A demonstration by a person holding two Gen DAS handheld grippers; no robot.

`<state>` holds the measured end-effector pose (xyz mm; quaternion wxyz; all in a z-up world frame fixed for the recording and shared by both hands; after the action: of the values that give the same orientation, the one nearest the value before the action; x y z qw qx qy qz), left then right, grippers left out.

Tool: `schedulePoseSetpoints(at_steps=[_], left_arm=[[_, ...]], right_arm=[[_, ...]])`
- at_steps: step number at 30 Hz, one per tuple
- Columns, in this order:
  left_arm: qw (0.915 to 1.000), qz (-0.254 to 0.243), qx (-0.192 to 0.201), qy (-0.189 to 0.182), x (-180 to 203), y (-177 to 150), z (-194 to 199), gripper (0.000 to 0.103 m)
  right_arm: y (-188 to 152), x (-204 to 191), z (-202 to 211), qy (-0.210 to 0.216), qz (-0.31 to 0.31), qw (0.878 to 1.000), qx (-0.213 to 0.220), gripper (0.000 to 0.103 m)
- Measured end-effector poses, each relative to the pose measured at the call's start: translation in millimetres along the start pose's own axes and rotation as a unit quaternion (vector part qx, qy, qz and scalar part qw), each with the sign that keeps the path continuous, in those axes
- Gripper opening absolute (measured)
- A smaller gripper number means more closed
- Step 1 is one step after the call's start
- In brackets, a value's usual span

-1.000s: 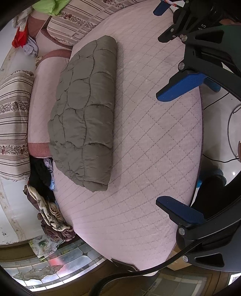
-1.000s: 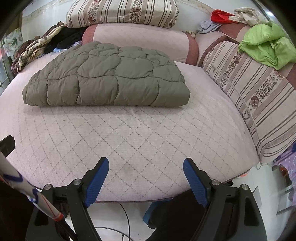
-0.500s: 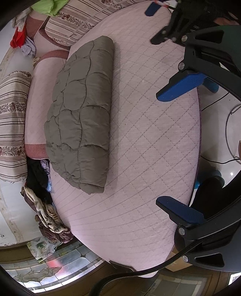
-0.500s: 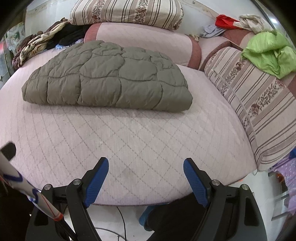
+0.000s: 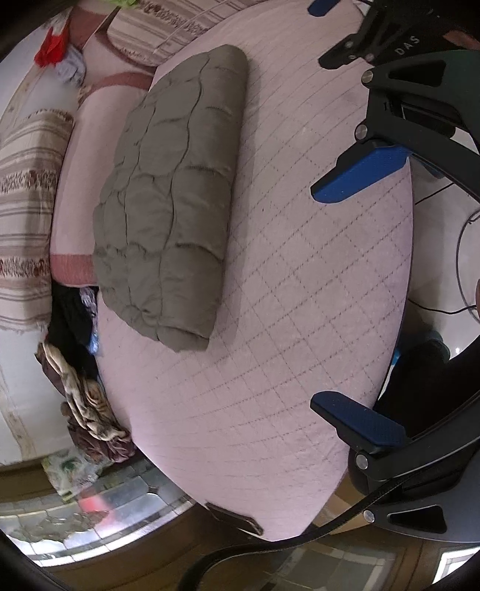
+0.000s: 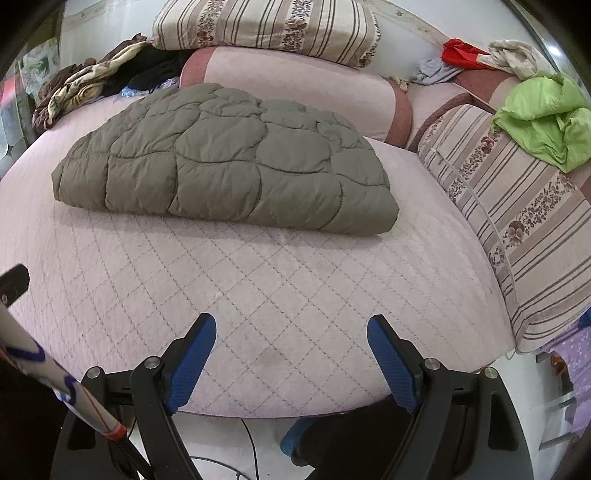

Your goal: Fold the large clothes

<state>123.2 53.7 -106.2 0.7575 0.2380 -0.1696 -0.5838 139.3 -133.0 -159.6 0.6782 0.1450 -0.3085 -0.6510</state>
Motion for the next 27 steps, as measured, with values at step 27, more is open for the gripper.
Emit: schedulePoseSetpoints(at_steps=[27], left_arm=[[0.9986, -0.041, -0.026, -0.023, 28.8, -17.9, -10.5, 0.101]], right_arm=[[-1.8, -5.6, -7.4, 0.006, 0.011, 1.000, -0.007, 0.088]])
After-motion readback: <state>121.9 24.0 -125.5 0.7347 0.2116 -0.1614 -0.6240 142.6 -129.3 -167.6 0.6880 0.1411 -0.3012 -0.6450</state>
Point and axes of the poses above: each gripper's, at about its wrist camera, not at the fingertips, and z roughly against the way its jaws point, x to its right, y to its top, the point moved 7 cm from there along -z, roughly the way its jaws point, and after that the axes turned 1 degree about z, right-handed, at the moved point
